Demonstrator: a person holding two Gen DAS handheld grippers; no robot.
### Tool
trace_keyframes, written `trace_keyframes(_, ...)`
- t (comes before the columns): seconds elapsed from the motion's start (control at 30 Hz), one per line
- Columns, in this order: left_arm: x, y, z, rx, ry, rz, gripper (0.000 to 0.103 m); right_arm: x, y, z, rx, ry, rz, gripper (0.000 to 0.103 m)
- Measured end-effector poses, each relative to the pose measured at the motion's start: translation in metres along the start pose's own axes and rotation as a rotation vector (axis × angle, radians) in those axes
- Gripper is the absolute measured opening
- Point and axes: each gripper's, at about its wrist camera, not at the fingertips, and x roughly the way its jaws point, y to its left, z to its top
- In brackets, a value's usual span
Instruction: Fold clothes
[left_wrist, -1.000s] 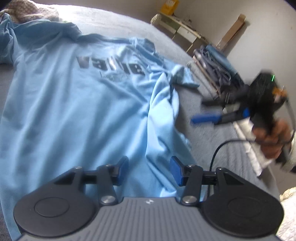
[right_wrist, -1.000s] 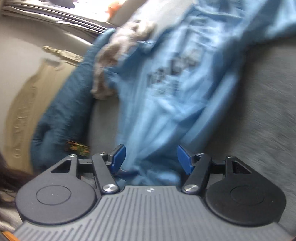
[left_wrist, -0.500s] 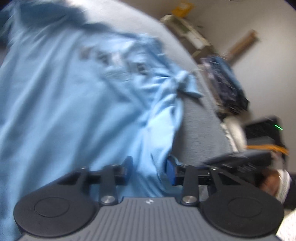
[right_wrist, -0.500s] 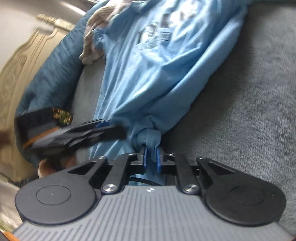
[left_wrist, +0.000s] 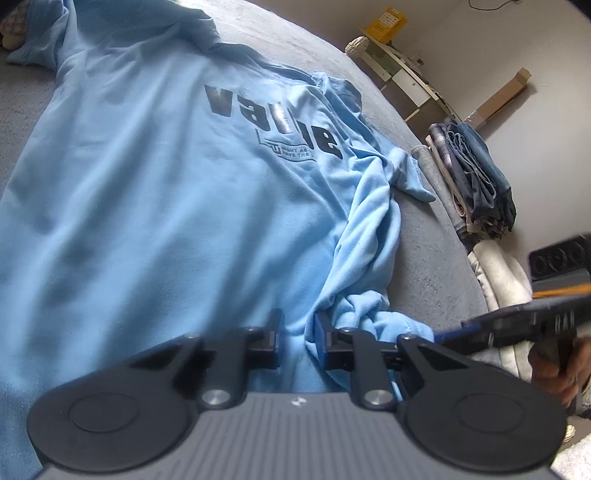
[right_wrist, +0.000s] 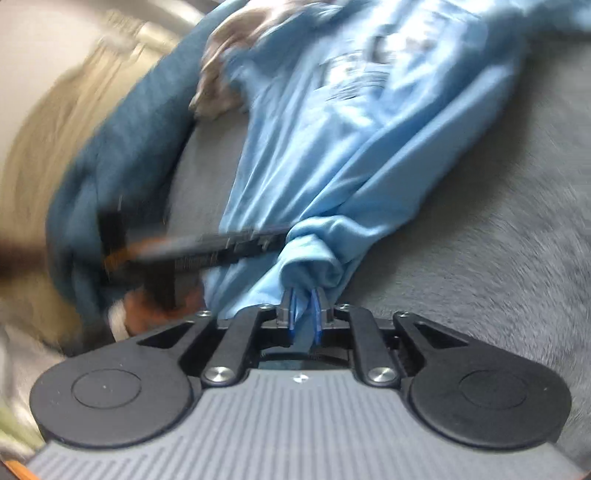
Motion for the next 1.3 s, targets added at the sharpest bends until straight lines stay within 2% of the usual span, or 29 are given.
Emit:
trace_keyframes(0.07,0.000,0.001,-0.001,0.005,-0.003,-0.003,0.019,-0.001,-0.013,0.003,0.118,-0.031,0.053,0.029)
trace_keyframes(0.17,0.000,0.001,-0.001,0.014,-0.005,-0.003,0.019,0.006,-0.031,0.003,0.277,-0.049,0.118,0.040)
trace_keyframes(0.27,0.000,0.003,-0.002,0.012,-0.007,-0.008,0.019,0.014,-0.048,0.002,0.433,-0.065,0.183,0.044)
trace_keyframes(0.37,0.000,0.003,-0.003,0.023,-0.010,-0.007,0.019,0.027,-0.052,0.001,0.486,-0.045,0.197,0.043)
trace_keyframes(0.43,-0.001,0.002,-0.004,0.032,-0.011,-0.005,0.018,0.034,-0.044,0.005,0.449,-0.033,0.190,0.038)
trace_keyframes(0.47,-0.003,0.002,-0.004,0.032,-0.011,-0.005,0.017,0.036,-0.039,0.008,0.418,-0.033,0.187,0.023)
trace_keyframes(0.53,-0.010,0.001,-0.003,0.030,-0.013,0.000,0.020,0.040,-0.026,0.018,0.347,-0.038,0.181,0.008)
trace_keyframes(0.63,-0.034,-0.003,-0.001,0.030,-0.052,0.009,0.048,0.047,-0.006,0.040,0.252,-0.048,0.177,0.005)
trace_keyframes(0.67,-0.043,-0.005,0.000,0.031,-0.075,-0.002,0.053,0.049,0.000,0.047,0.225,-0.050,0.177,0.005)
trace_keyframes(0.8,-0.067,-0.004,0.007,-0.029,-0.118,-0.096,0.058,0.064,0.012,0.066,0.164,-0.030,0.170,0.005)
trace_keyframes(0.93,-0.063,-0.005,0.009,-0.072,-0.092,-0.158,0.061,0.079,0.011,0.069,0.174,-0.007,0.133,0.005)
trace_keyframes(1.0,-0.055,-0.015,0.008,-0.021,-0.067,-0.155,0.066,0.080,0.008,0.068,0.188,-0.004,0.124,0.005)
trace_keyframes(1.1,-0.041,-0.039,0.006,0.117,-0.045,-0.094,0.066,0.073,0.002,0.066,0.210,-0.019,0.126,0.007)
trace_keyframes(1.13,-0.036,-0.047,0.005,0.168,-0.042,-0.067,0.065,0.068,0.001,0.067,0.215,-0.039,0.132,0.007)
trace_keyframes(1.2,-0.027,-0.059,0.006,0.261,-0.057,-0.003,0.054,0.054,-0.003,0.071,0.227,-0.087,0.144,0.007)
trace_keyframes(1.27,-0.023,-0.058,0.008,0.259,-0.061,0.016,0.017,0.038,-0.005,0.073,0.235,-0.134,0.145,0.007)
trace_keyframes(1.3,-0.021,-0.054,0.009,0.233,-0.061,0.014,0.014,0.030,-0.008,0.073,0.238,-0.153,0.147,0.007)
